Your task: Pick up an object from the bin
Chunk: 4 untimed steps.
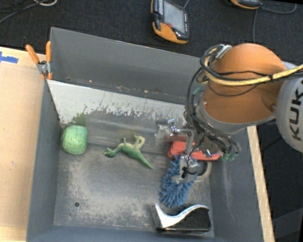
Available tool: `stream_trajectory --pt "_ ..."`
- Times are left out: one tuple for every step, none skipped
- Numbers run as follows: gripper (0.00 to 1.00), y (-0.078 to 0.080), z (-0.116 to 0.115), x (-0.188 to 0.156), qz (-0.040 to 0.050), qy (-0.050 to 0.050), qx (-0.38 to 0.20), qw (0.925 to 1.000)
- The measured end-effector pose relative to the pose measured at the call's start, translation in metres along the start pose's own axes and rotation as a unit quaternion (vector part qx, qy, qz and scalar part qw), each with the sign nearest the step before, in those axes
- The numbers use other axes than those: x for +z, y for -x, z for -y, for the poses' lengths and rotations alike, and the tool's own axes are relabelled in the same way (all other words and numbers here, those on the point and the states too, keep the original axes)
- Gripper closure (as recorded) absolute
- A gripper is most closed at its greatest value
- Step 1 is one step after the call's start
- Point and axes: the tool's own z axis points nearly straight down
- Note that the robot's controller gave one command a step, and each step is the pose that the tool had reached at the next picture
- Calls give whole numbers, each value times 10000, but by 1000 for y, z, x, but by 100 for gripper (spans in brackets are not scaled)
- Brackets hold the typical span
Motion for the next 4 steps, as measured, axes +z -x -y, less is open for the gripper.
stream_trajectory --pt "0 -18 56 93 -173 44 -117 9998" --pt "0 8 30 25 54 -12 -1176 9930" --pt "0 -20 38 69 -102 16 980 9951" --pt "0 -2 37 75 -29 5 -739 9973"
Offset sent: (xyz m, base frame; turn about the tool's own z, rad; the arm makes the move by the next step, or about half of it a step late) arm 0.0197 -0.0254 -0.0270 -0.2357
